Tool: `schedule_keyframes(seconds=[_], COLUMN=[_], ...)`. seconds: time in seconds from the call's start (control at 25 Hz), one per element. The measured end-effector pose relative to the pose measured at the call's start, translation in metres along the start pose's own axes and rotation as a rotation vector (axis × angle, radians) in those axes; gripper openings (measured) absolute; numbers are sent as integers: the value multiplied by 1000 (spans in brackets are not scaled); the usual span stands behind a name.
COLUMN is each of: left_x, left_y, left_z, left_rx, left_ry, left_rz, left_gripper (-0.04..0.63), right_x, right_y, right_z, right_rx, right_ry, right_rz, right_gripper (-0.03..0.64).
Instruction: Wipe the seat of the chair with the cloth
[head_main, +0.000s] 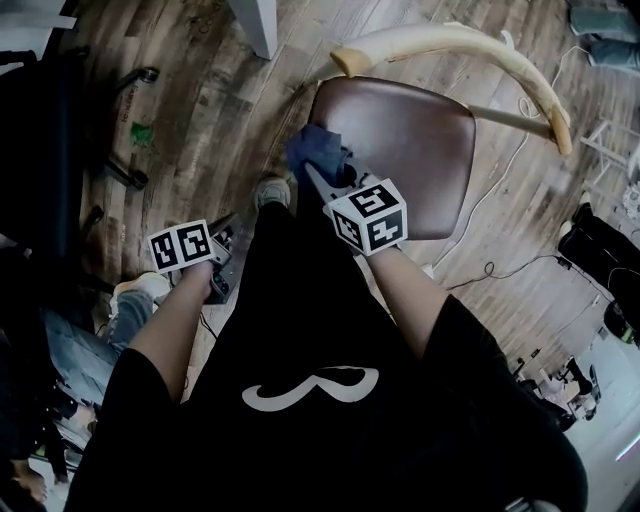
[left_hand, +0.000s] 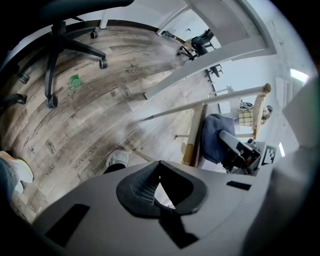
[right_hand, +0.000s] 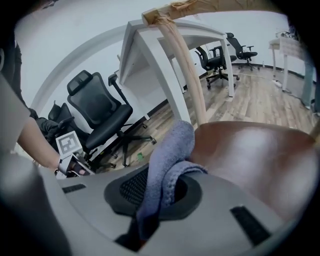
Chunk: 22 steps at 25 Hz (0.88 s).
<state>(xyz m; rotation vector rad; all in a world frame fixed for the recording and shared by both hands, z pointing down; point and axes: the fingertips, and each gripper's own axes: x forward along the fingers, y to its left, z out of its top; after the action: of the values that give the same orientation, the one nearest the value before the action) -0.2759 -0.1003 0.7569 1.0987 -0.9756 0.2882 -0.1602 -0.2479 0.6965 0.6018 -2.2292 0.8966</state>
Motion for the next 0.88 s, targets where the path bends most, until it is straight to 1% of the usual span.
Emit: schedule_keyframes(seconds=[0.24,0.64,0.88], left_x=[0,-5,1], left_y=[2,5,-6], left_z=[10,12,4], left_rx=[19,39,54], left_ry=[17,31,32], left_rz=[2,16,11], left_gripper=[14,14,14], right_x=[12,11,-2], right_y=[-19,-29,-45], right_z=[-17,-19,-24], right_rx=[1,8,-10], right_ry=[56,56,44], right_rz=[-68,-125,-146], right_gripper=[43,43,43])
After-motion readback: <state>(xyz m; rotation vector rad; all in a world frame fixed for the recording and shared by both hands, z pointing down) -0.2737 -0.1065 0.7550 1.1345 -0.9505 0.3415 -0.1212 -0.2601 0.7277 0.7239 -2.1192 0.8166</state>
